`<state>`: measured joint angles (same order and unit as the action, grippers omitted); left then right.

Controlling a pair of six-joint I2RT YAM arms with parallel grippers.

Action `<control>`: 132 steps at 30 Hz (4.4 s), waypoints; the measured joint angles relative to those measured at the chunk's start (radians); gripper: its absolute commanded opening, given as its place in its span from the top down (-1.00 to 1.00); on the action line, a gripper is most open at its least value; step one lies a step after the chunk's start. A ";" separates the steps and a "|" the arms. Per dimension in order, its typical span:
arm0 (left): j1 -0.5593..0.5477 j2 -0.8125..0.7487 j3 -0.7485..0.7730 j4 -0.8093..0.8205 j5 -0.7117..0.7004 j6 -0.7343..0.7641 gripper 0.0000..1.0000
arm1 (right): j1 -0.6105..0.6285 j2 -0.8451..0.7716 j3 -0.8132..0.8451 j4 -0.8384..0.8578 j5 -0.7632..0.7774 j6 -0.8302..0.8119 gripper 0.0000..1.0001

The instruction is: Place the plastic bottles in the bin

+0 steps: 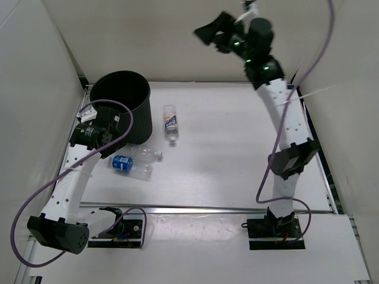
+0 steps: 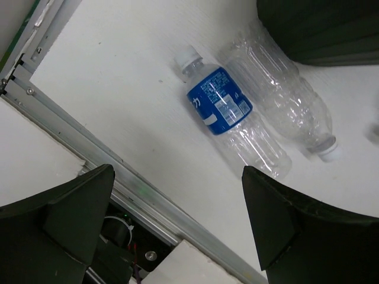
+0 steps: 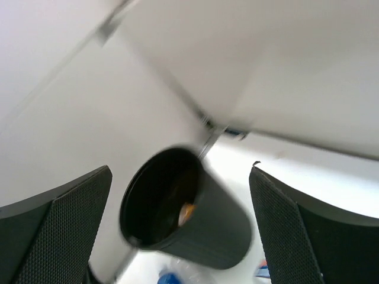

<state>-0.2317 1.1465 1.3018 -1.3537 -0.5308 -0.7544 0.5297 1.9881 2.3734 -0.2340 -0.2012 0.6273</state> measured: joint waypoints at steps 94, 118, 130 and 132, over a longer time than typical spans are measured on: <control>0.088 -0.151 0.018 0.000 0.137 0.164 -1.00 | 0.230 0.326 0.086 0.284 -0.134 0.025 0.43; 0.069 -0.269 0.016 0.000 0.231 0.317 -1.00 | 0.252 0.450 0.124 0.575 0.054 0.021 0.13; 0.066 -0.263 0.016 0.002 0.178 0.304 -1.00 | 0.276 0.410 0.078 0.379 0.046 -0.071 -1.00; 0.066 -0.253 0.016 0.015 0.150 0.268 -1.00 | 0.276 0.323 0.025 0.305 0.072 -0.078 -1.00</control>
<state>-0.1661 0.8932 1.3178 -1.3388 -0.3813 -0.4862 0.8055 2.3108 2.3981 0.0708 -0.1295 0.5491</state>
